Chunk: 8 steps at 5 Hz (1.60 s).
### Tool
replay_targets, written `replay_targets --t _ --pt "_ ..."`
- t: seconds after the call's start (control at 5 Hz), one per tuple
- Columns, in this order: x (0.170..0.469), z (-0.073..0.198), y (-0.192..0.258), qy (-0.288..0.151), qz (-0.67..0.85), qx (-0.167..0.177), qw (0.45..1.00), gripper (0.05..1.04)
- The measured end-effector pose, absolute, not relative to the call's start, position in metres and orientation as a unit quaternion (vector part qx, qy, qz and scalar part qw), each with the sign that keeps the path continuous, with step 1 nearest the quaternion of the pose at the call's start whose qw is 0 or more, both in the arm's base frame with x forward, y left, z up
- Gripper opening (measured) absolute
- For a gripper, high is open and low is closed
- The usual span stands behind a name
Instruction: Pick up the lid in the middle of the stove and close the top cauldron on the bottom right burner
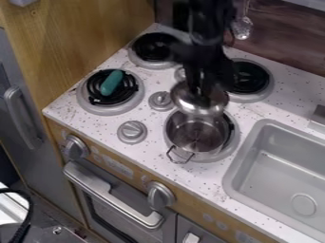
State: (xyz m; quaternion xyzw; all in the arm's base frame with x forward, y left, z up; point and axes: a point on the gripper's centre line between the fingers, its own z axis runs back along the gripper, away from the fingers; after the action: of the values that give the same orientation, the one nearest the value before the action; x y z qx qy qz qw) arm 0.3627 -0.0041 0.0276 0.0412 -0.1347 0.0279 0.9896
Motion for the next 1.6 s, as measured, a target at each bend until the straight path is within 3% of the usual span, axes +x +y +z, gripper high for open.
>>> replay_targets --t 0.6,1.0,1.4,1.6 --pt "0.339 -0.012 -0.025 -0.079 0.037 0.012 0.996 0.269" --pt "0.346 -0.018 -0.002 -0.069 0.058 0.003 0.996 0.269" --pt "0.374 -0.022 -0.003 -0.073 0.049 -0.026 0.996 0.269" --pt "0.383 -0.022 -0.003 -0.074 0.043 -0.026 0.996 0.329"
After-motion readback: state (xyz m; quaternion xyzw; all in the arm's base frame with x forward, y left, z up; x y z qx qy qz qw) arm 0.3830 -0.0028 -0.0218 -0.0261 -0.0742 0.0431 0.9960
